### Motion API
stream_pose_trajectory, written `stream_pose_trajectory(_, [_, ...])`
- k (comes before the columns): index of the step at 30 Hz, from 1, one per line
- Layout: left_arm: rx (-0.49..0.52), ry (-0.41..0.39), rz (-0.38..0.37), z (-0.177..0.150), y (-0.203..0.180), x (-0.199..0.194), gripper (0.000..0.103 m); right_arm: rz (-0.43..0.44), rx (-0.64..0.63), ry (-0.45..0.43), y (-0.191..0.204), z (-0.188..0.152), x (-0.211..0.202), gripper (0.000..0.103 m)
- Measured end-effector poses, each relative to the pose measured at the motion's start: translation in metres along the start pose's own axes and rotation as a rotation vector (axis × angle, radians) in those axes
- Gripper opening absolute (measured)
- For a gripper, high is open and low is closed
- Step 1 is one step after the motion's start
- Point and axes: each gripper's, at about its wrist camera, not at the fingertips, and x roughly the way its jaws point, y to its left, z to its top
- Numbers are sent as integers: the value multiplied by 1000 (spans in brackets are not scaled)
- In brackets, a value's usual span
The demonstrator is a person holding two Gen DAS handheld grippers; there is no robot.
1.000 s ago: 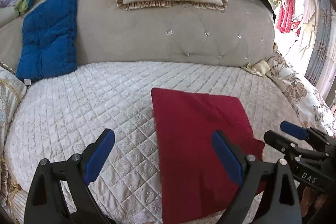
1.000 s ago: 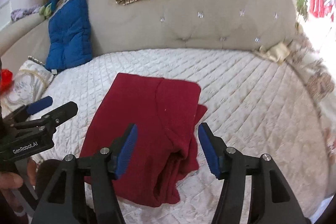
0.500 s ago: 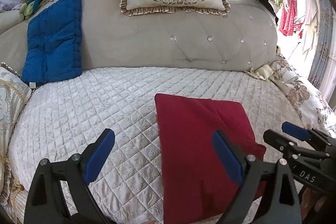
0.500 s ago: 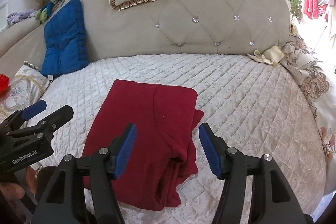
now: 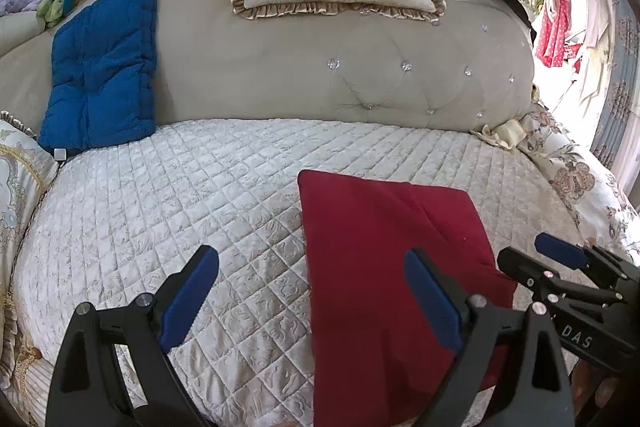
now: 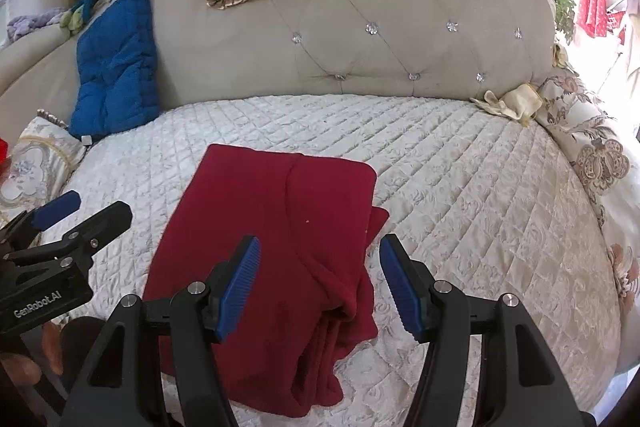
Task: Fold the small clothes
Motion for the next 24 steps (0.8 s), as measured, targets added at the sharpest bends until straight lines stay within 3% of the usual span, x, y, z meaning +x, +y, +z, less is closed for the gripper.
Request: stream_pose_trajectory(24, [-2,30,-6,-1,0,17,96,-1,-5,31,-2,-1,17,44])
